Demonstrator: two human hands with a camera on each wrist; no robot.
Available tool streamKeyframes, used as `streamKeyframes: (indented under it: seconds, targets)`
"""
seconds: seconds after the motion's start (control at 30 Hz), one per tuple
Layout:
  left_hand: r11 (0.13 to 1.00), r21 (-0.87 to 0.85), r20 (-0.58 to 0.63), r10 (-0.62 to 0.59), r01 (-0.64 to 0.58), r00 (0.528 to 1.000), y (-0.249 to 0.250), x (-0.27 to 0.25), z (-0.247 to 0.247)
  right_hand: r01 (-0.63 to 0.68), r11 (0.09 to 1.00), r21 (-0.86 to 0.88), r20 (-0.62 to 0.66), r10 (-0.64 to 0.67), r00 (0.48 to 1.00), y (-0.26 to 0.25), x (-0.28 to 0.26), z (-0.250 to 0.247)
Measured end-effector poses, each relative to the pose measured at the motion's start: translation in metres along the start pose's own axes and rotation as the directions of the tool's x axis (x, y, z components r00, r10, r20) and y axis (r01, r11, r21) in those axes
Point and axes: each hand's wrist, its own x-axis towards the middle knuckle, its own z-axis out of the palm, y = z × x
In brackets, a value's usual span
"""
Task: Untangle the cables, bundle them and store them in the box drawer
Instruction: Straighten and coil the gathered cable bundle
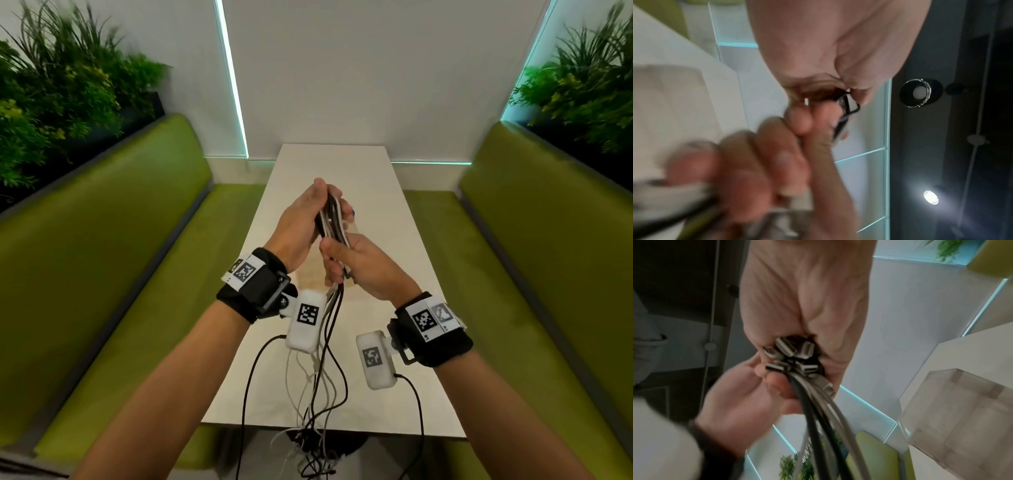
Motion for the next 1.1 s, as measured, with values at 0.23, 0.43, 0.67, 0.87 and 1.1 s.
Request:
streamKeyframes:
  seconds: [0.23, 0.43, 0.67, 0.87, 1.1]
  targets:
    - [0.961, 0.277, 0.245, -0.055, -0.015, 0.968, -0.052, -0.033, -0.009, 0.14, 0.983, 0.116, -0.145, -0.122, 0.982, -0.023, 0.0, -0.018]
    - [0.999, 0.025, 0.077, -0.039, 0.037, 0.996, -0.057, -0.047, 0.017, 0.205, 0.936, 0.287, -0.258, -0.13, 0.957, -0.035, 0.003, -0.01]
    - [0.998, 0.022, 0.124, -0.055, 0.053, 0.991, -0.058, -0.05, 0.021, 0.227, 0.883, 0.412, -0.352, -0.075, 0.933, -0.046, 0.005, -0.006]
    - [0.976, 0.061, 0.224, -0.216, 0.208, 0.95, -0.056, -0.053, -0.003, 0.237, 0.941, 0.242, -0.28, -0.167, 0.945, -0.054, 0.003, -0.031]
    - [0.936, 0.01, 0.218, -0.345, 0.351, 0.913, -0.039, -0.048, -0.018, 0.003, 0.695, -0.719, 0.076, 0.075, 0.994, -0.08, -0.016, -0.042]
